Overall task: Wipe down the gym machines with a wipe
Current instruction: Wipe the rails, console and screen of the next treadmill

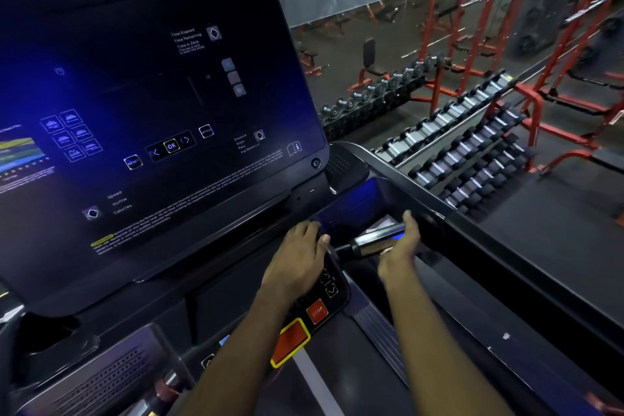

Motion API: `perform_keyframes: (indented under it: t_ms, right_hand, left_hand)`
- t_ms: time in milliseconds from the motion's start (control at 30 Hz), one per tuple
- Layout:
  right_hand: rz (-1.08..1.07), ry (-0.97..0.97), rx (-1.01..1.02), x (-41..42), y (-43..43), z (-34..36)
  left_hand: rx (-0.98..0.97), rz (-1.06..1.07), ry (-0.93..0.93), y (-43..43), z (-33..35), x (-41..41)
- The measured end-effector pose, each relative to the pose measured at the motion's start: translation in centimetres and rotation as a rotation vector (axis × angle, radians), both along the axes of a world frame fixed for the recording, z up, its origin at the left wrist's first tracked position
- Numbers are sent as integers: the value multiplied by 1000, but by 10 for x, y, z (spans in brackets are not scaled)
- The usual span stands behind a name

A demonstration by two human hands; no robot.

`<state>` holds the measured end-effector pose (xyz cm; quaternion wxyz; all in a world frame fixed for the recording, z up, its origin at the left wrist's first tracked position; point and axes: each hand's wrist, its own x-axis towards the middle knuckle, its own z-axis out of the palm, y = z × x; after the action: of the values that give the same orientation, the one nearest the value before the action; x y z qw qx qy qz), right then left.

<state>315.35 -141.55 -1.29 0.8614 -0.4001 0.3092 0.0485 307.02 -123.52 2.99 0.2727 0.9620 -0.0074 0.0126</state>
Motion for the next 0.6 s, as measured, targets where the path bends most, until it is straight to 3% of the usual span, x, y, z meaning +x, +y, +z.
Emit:
perform_keyframes:
  t_ms: [133, 200, 267, 333, 400, 500, 600]
  right_hand:
    - [247, 88, -444, -15, 27, 14]
    - [399, 57, -874, -20, 22, 5]
    - [533, -71, -1322, -22, 2, -11]
    - [607, -336, -1667, -18, -24, -26]
    - [661, -464, -1808, -7, -42, -27]
    - [797, -466, -1840, 9, -45, 3]
    - [868, -610, -1883, 1, -19, 14]
  left_hand:
    - [14, -1, -4, -1, 1, -1]
    - [21, 8, -5, -1, 2, -2]
    - [20, 7, -2, -2, 3, -1]
    - [16, 3, 3, -2, 2, -2]
    - [20, 6, 13, -2, 2, -2]
    - [33, 12, 17, -3, 3, -1]
    - [26, 19, 27, -2, 4, -1]
